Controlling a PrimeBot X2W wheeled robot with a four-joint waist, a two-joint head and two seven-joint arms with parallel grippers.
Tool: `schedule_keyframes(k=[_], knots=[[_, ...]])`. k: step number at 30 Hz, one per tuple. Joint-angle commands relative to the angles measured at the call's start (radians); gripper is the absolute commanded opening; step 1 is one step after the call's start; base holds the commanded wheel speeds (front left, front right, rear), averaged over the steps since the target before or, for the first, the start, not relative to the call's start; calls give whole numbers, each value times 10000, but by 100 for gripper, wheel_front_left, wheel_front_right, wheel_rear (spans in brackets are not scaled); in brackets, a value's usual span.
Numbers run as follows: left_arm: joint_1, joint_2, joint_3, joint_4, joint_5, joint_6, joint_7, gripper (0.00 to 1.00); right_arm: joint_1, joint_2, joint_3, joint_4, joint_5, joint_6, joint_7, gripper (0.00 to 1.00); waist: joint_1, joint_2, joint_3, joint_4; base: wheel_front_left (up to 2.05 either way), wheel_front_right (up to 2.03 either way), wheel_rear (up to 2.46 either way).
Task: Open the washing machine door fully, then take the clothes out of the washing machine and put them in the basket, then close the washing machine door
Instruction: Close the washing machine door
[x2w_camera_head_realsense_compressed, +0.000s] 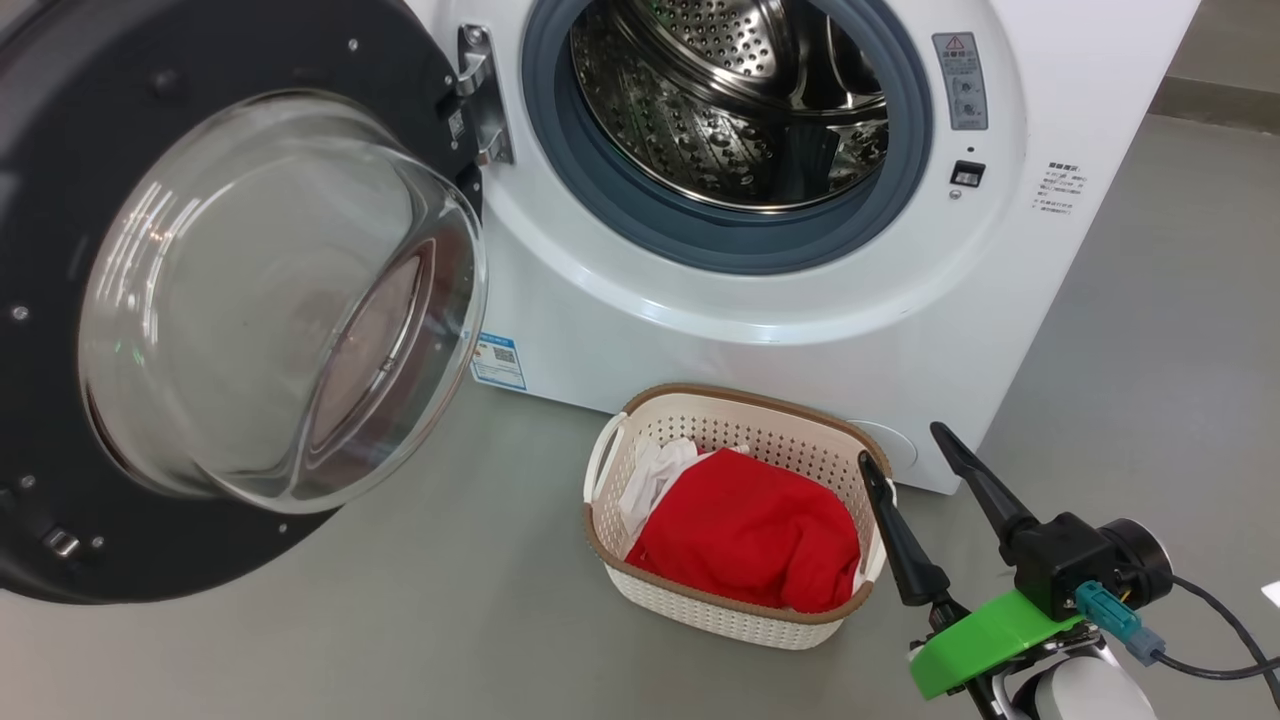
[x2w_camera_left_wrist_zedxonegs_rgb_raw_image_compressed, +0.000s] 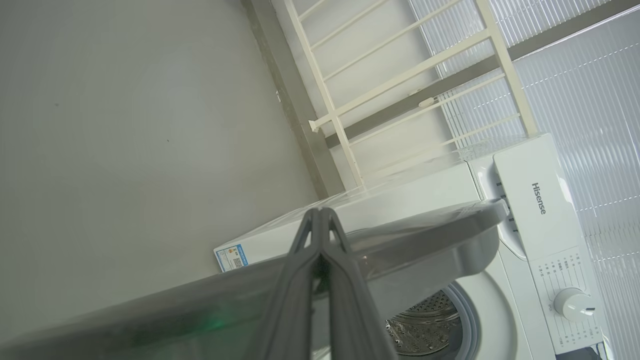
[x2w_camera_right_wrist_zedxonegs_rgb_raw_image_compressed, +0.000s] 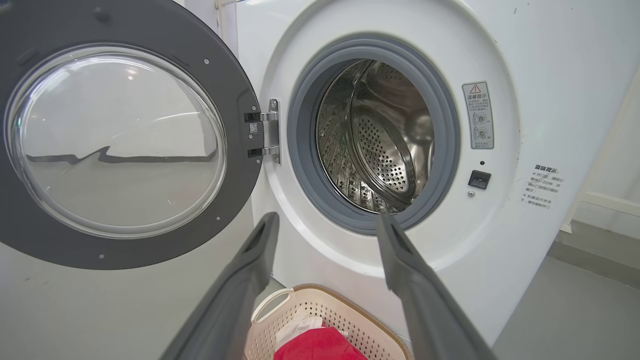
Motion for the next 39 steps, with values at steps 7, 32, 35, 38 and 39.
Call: schedule_keyframes(k=[7,32,35,38,39], knots=[[787,-195,-190,-792,-265,-384,808,0,-227,-16,253,-294,137,44,-63,100,0,0,7,48,0,0,0],[2671,-2362,270,-5144,-1786,547,2739,0,-138,-16,170,-203,450,44,-63,100,0,0,-70,-14,0,0,0],[2954,-2725,289,-5880,-1971,731,2915,0,-178,-16,200,-204,516,44,-63,100,0,0,-45,-98,0,0,0],[3246,-3046,296,-6599,-2191,954,3063,0,-177,-16,213,-192,569,44,-63,100,0,0,-62,-185,0,0,0],[3342,-3126,284,-6823,-2256,1035,3106,0,-179,-16,221,-193,580,44,-63,100,0,0,-61,-217,0,0,0]])
